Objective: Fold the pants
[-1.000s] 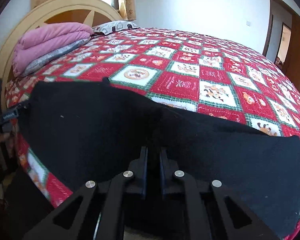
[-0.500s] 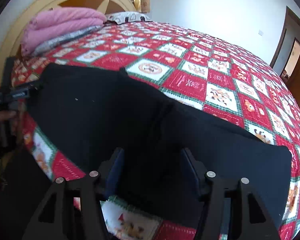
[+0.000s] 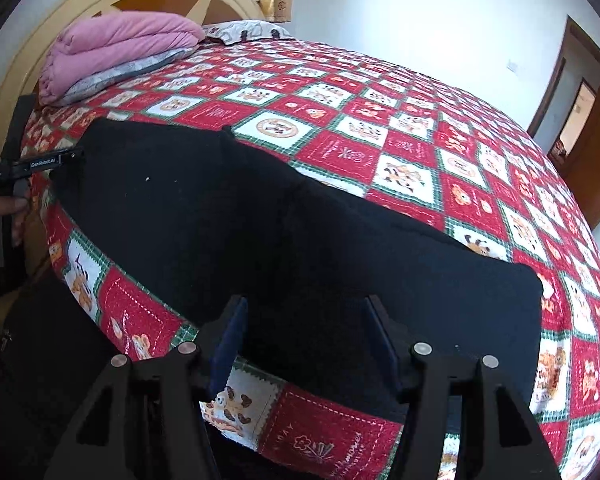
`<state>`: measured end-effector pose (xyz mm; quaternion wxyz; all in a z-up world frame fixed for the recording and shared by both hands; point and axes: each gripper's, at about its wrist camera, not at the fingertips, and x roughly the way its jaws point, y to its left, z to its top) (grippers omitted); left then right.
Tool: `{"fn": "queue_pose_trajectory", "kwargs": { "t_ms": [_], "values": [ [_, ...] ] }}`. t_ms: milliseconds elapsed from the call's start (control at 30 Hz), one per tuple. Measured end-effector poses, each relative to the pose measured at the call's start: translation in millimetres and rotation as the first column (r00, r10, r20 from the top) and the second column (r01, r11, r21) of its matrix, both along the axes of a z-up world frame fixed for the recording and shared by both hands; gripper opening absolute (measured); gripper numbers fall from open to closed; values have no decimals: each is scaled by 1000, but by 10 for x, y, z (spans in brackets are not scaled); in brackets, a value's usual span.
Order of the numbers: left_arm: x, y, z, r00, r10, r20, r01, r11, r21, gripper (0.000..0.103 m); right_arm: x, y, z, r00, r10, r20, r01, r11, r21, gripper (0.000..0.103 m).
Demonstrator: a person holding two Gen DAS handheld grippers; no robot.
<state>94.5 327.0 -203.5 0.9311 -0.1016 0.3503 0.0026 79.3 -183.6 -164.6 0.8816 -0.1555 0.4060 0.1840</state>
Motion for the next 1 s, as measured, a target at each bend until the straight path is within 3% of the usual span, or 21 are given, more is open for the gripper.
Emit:
{"fn": "queue_pose_trajectory", "kwargs": {
  "t_ms": [100, 467, 533, 600, 667, 833, 1000],
  "values": [
    [-7, 10, 52, 999, -31, 6, 32, 999, -40, 25, -19, -62, 63, 1000, -11, 5, 11, 1000, 25, 61],
    [-4, 45, 63, 1000, -26, 9, 26, 993, -115, 23, -32, -308, 200, 997, -73, 17, 71, 995, 73, 61],
    [12, 46, 34, 1000, -3, -4, 3, 995, -99, 36, -22, -335, 176, 997, -80, 10, 79, 994, 80, 61],
    [9, 56, 5, 999, 31, -15, -32, 998, -54, 62, -5, -352, 130, 996, -91, 1, 91, 993, 78, 61],
    [-28, 96, -18, 999, 36, -4, -36, 998, -55, 66, 3, -359, 88, 995, -95, -9, 95, 992, 79, 61],
    [-126, 294, -81, 1000, -11, 11, 12, 988, -156, 66, -12, -367, 2, 995, -96, -18, 97, 993, 69, 61],
    [-175, 312, -172, 1000, -8, 27, 13, 982, -190, 51, -15, -368, -18, 995, -103, -14, 104, 992, 75, 61]
  ]
}}
